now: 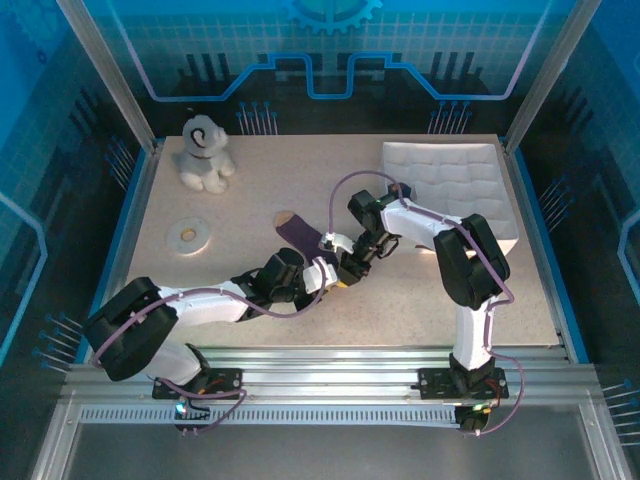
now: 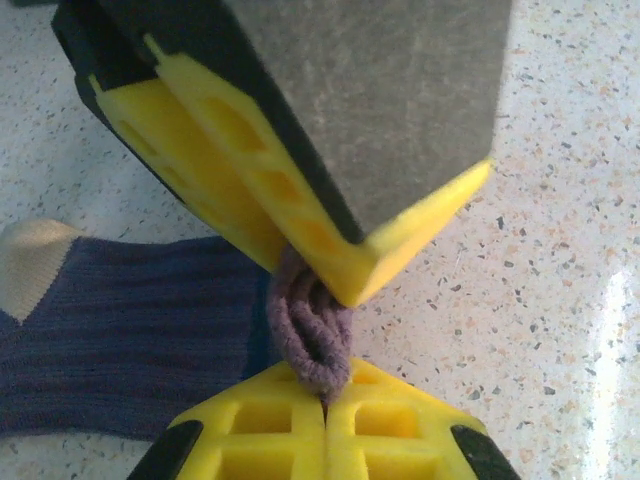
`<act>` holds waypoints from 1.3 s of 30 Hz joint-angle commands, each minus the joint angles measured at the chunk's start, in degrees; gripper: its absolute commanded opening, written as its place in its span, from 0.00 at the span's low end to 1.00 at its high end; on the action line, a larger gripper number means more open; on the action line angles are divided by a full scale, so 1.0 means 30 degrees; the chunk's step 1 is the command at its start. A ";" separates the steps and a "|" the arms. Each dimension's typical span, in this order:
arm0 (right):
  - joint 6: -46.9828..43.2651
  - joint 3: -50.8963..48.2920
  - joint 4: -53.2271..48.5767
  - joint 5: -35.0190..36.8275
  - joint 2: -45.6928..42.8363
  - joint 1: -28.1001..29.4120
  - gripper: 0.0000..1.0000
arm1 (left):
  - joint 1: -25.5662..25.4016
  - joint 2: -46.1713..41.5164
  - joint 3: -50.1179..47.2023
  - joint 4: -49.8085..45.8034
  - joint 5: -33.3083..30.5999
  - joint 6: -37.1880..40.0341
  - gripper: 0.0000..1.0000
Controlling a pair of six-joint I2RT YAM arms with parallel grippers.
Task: Roll the socks
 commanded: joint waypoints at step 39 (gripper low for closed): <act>0.9629 -0.6998 1.1414 0.0967 -0.4047 0.1557 0.41 | 0.4412 0.2268 -0.0328 0.0186 0.5426 -1.3611 0.00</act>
